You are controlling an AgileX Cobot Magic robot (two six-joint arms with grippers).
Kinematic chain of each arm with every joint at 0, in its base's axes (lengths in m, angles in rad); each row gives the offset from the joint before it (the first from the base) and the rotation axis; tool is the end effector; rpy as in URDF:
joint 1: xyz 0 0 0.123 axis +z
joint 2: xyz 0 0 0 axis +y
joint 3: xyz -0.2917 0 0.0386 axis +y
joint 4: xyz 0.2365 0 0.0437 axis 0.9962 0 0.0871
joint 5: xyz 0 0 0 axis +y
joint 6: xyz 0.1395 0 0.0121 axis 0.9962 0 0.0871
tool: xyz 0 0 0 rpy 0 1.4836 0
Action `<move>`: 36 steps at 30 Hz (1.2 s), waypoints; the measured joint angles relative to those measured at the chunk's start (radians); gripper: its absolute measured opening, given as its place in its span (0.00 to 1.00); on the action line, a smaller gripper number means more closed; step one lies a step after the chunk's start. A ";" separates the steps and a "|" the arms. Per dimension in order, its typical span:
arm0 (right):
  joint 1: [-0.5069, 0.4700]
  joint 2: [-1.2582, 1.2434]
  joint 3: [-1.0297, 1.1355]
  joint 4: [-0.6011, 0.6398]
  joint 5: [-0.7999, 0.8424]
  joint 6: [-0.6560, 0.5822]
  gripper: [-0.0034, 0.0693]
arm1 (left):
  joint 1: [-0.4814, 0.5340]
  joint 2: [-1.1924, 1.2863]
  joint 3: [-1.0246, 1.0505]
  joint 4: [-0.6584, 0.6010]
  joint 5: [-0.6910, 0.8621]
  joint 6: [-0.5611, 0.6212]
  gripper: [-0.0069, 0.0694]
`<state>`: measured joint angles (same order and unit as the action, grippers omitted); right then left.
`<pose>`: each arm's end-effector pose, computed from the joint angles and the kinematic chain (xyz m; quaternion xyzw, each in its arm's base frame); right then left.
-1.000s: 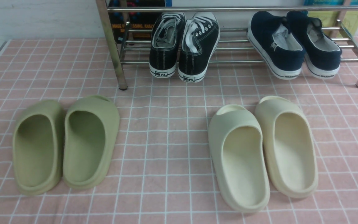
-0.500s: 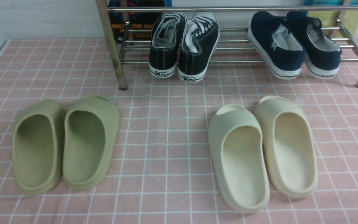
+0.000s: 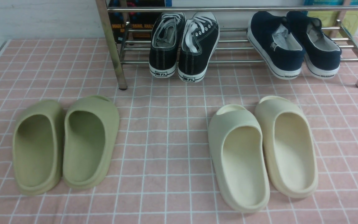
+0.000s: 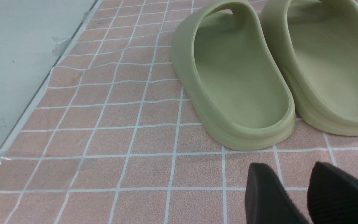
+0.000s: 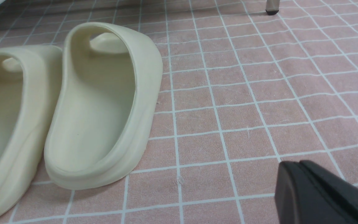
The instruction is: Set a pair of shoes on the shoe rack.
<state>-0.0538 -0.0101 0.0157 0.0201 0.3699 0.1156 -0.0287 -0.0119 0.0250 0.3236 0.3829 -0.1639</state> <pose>0.0788 -0.0032 0.1611 0.0731 0.7980 0.0270 0.5976 0.0785 0.0144 0.1588 0.0311 0.8008 0.0801 0.5927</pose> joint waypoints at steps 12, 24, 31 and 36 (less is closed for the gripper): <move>0.000 0.000 0.000 0.000 0.001 0.001 0.03 | 0.000 0.000 0.000 0.000 0.000 0.000 0.40; 0.000 0.000 0.000 0.000 0.001 0.001 0.04 | 0.000 0.000 0.000 0.000 0.000 0.000 0.40; 0.000 0.000 0.000 0.000 0.002 0.001 0.04 | 0.000 0.000 0.000 0.000 0.000 0.000 0.40; 0.000 0.000 0.000 0.000 0.002 0.001 0.05 | 0.000 0.000 0.000 0.000 0.000 0.000 0.40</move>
<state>-0.0538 -0.0101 0.0157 0.0201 0.3722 0.1168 -0.0287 -0.0119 0.0250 0.3236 0.3829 -0.1639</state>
